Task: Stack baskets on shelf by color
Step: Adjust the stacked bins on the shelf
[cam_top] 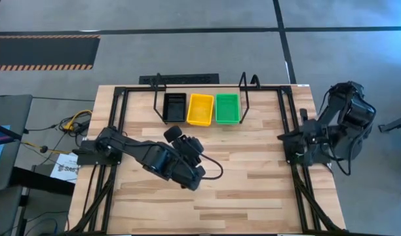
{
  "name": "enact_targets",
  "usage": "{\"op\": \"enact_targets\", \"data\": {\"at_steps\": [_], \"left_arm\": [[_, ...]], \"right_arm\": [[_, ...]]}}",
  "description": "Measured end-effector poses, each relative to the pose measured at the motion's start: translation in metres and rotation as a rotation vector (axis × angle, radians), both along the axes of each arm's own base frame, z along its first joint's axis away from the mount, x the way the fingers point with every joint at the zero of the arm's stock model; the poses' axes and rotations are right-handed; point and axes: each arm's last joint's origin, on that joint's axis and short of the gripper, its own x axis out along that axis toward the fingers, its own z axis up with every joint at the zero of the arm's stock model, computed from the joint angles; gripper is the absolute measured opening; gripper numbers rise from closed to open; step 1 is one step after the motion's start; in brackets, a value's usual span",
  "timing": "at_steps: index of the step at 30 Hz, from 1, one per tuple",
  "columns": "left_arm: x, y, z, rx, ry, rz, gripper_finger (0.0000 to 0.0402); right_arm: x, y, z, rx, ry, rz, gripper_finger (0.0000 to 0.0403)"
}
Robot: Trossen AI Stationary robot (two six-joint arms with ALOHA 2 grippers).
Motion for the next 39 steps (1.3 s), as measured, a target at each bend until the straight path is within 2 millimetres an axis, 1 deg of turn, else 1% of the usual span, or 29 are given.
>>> {"op": "enact_targets", "data": {"at_steps": [3, 5, 8, 10, 12, 15, 18, 19, 21, 24, 27, 30, 33, 36, 39], "left_arm": [[-0.004, 0.002, 0.006, 0.024, 0.002, -0.021, 0.0169], [-0.006, 0.003, 0.008, 0.032, 0.009, -0.035, 0.0169], [-0.011, 0.008, 0.016, 0.05, 0.011, -0.053, 0.0169], [-0.016, 0.014, 0.024, 0.065, 0.007, -0.065, 0.0169], [-0.024, 0.019, 0.033, 0.069, -0.002, -0.077, 0.0169], [-0.035, 0.024, 0.045, 0.066, -0.025, -0.089, 0.0169], [-0.044, 0.026, 0.053, 0.063, -0.039, -0.106, 0.0169], [-0.046, 0.025, 0.055, 0.064, -0.04, -0.116, 0.0169], [-0.048, 0.024, 0.056, 0.073, -0.032, -0.135, 0.0169], [-0.049, 0.021, 0.056, 0.089, -0.008, -0.174, 0.0169], [-0.051, 0.02, 0.058, 0.092, 0.003, -0.197, 0.0169], [-0.051, 0.02, 0.057, 0.088, 0.014, -0.212, 0.0169], [-0.052, 0.021, 0.058, 0.094, 0.018, -0.221, 0.0169], [-0.052, 0.021, 0.058, 0.096, 0.02, -0.224, 0.0169], [-0.052, 0.021, 0.058, 0.098, 0.022, -0.225, 0.0169]], "right_arm": [[0.002, 0.003, -0.001, 0.035, 0.015, 0.001, 0.0001], [0.009, 0.014, -0.004, 0.026, 0.023, -0.002, 0.0001], [0.021, 0.027, -0.014, 0.012, 0.041, -0.025, 0.0001], [0.031, 0.032, -0.023, 0.031, 0.046, -0.046, 0.0001], [0.046, 0.037, -0.034, 0.042, 0.059, -0.053, 0.0001], [0.08, 0.038, -0.044, 0.069, 0.046, 0.014, 0.0], [0.118, 0.026, -0.043, 0.111, -0.036, 0.146, 0.0], [0.13, 0.019, -0.045, 0.118, -0.035, 0.165, 0.0], [0.149, 0.003, -0.057, 0.134, 0.029, 0.16, 0.0], [0.174, -0.021, -0.08, 0.174, 0.174, 0.12, 0.0], [0.197, -0.036, -0.118, 0.217, 0.33, 0.099, 0.0], [0.214, -0.048, -0.15, 0.233, 0.453, 0.056, 0.0], [0.227, -0.058, -0.173, 0.214, 0.525, 0.032, 0.0], [0.233, -0.07, -0.186, 0.195, 0.561, 0.013, 0.0], [0.237, -0.084, -0.192, 0.17, 0.568, -0.001, 0.0]]}}
